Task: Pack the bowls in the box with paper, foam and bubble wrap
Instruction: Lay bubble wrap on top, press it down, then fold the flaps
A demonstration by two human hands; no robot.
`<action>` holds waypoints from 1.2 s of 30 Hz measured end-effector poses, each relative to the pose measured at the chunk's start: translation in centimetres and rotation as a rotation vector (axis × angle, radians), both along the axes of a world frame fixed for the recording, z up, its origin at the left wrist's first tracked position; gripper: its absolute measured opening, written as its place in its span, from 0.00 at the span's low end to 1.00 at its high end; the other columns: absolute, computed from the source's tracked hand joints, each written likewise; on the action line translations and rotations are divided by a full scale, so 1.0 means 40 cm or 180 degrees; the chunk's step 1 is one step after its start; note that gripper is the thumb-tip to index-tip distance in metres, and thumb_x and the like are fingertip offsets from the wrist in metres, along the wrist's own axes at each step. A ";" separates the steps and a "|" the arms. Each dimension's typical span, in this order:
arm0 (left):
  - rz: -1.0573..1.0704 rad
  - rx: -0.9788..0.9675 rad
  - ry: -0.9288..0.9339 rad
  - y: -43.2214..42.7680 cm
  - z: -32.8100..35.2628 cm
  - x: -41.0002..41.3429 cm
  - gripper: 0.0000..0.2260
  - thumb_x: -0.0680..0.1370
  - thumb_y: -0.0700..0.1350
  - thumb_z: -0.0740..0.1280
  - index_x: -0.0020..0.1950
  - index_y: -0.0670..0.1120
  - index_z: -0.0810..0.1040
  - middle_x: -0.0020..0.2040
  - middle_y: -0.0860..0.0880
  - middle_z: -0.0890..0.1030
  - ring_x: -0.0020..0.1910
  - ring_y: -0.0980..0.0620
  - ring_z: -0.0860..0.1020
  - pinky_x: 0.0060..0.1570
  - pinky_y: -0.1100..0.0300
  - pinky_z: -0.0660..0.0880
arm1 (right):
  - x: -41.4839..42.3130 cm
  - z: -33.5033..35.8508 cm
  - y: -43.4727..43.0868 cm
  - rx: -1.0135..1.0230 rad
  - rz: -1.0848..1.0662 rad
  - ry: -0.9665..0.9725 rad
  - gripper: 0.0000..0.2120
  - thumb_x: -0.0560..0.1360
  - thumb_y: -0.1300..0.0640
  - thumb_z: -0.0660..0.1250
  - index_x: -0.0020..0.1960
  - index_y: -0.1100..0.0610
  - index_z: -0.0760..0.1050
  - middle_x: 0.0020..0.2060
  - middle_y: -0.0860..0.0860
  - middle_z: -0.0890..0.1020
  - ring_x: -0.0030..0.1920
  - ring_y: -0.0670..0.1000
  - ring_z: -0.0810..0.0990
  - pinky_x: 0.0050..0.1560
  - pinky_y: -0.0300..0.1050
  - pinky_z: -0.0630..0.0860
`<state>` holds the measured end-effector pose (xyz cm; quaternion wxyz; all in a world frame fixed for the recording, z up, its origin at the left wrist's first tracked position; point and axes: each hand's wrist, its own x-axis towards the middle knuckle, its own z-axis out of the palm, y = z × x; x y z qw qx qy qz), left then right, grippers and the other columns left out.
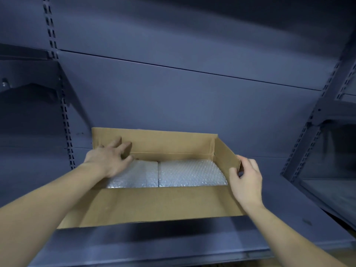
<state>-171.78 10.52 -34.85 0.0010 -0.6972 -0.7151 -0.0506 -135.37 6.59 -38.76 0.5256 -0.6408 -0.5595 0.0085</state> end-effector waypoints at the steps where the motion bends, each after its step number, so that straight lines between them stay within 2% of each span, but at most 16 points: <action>1: 0.0022 0.0000 0.0026 0.007 -0.003 0.000 0.29 0.78 0.69 0.44 0.79 0.64 0.47 0.81 0.58 0.43 0.76 0.40 0.60 0.64 0.45 0.71 | 0.000 -0.007 0.000 0.0007 0.0048 -0.0040 0.19 0.76 0.63 0.62 0.65 0.53 0.76 0.50 0.44 0.74 0.40 0.45 0.75 0.44 0.39 0.70; 3: 0.0052 0.0022 0.0058 0.011 -0.012 0.000 0.29 0.79 0.68 0.45 0.79 0.64 0.46 0.80 0.59 0.42 0.76 0.41 0.60 0.62 0.46 0.71 | -0.003 -0.016 -0.001 0.0034 0.0165 -0.0157 0.19 0.75 0.64 0.62 0.64 0.52 0.77 0.50 0.43 0.74 0.43 0.43 0.75 0.45 0.38 0.71; 7: 0.0062 0.0069 0.0067 0.008 -0.025 -0.002 0.28 0.79 0.68 0.45 0.78 0.65 0.47 0.80 0.60 0.42 0.77 0.42 0.59 0.61 0.46 0.72 | -0.011 -0.026 -0.004 -0.0022 0.0361 -0.0556 0.18 0.74 0.61 0.65 0.61 0.48 0.78 0.51 0.40 0.75 0.48 0.42 0.77 0.48 0.44 0.76; 11: 0.0030 0.0103 0.0067 -0.003 -0.031 -0.004 0.28 0.78 0.68 0.45 0.78 0.65 0.48 0.80 0.60 0.44 0.76 0.43 0.60 0.62 0.46 0.72 | -0.014 -0.033 -0.009 -0.0165 0.0487 -0.0979 0.17 0.74 0.57 0.65 0.62 0.49 0.79 0.55 0.38 0.76 0.56 0.40 0.73 0.52 0.41 0.74; 13: -0.0018 0.0124 0.0067 -0.013 -0.033 -0.005 0.28 0.78 0.68 0.45 0.78 0.65 0.48 0.80 0.60 0.44 0.77 0.43 0.59 0.61 0.47 0.72 | -0.013 -0.037 -0.013 -0.0265 0.0527 -0.1253 0.17 0.74 0.51 0.64 0.62 0.49 0.79 0.57 0.39 0.78 0.58 0.40 0.71 0.57 0.44 0.74; 15: -0.0085 0.0120 0.0068 -0.027 -0.034 -0.006 0.28 0.78 0.68 0.44 0.78 0.65 0.49 0.80 0.59 0.45 0.77 0.44 0.59 0.60 0.48 0.72 | -0.011 -0.034 -0.016 -0.0471 0.0588 -0.1514 0.22 0.73 0.41 0.59 0.62 0.48 0.79 0.57 0.38 0.78 0.60 0.42 0.71 0.62 0.44 0.70; 17: -0.0133 0.0130 0.0050 -0.043 -0.032 -0.012 0.28 0.78 0.69 0.44 0.77 0.64 0.51 0.81 0.58 0.47 0.77 0.44 0.59 0.61 0.48 0.71 | -0.010 -0.029 -0.019 -0.0718 0.0651 -0.1816 0.29 0.72 0.33 0.52 0.60 0.46 0.80 0.57 0.37 0.78 0.61 0.42 0.70 0.61 0.41 0.64; 21: -0.0267 0.0080 -0.0059 -0.080 -0.019 -0.030 0.29 0.77 0.70 0.45 0.77 0.64 0.54 0.80 0.57 0.54 0.76 0.46 0.61 0.65 0.46 0.70 | -0.015 -0.010 -0.027 -0.1076 0.0653 -0.2405 0.36 0.71 0.29 0.41 0.59 0.43 0.81 0.59 0.37 0.78 0.63 0.42 0.69 0.61 0.40 0.62; 25: -0.0538 -0.0423 0.0042 -0.124 -0.020 -0.035 0.42 0.64 0.81 0.40 0.76 0.68 0.50 0.80 0.57 0.53 0.77 0.43 0.57 0.72 0.45 0.63 | -0.028 0.035 -0.035 -0.1576 0.0762 -0.2841 0.48 0.65 0.21 0.31 0.61 0.42 0.78 0.62 0.39 0.77 0.64 0.45 0.69 0.64 0.45 0.65; 29: -0.0842 -0.0872 0.0027 -0.156 -0.019 -0.045 0.44 0.60 0.85 0.45 0.75 0.72 0.47 0.80 0.59 0.47 0.79 0.44 0.52 0.76 0.44 0.54 | -0.050 0.085 -0.051 -0.2282 0.1225 -0.2992 0.48 0.61 0.16 0.39 0.74 0.37 0.61 0.70 0.44 0.72 0.70 0.52 0.67 0.69 0.53 0.65; 33: -0.0999 -0.0848 -0.0002 -0.174 -0.015 -0.060 0.47 0.58 0.86 0.51 0.75 0.72 0.46 0.81 0.58 0.46 0.79 0.46 0.52 0.76 0.47 0.55 | -0.078 0.107 -0.068 -0.2762 0.1634 -0.3101 0.47 0.64 0.18 0.55 0.78 0.37 0.49 0.76 0.49 0.63 0.76 0.54 0.59 0.73 0.54 0.59; 36: -0.1115 -0.1124 0.0305 -0.190 -0.005 -0.057 0.48 0.58 0.85 0.54 0.73 0.74 0.40 0.81 0.56 0.41 0.80 0.45 0.47 0.76 0.45 0.51 | -0.077 0.119 -0.069 -0.3010 0.1822 -0.3264 0.53 0.62 0.20 0.63 0.78 0.37 0.43 0.77 0.49 0.58 0.77 0.54 0.54 0.75 0.57 0.56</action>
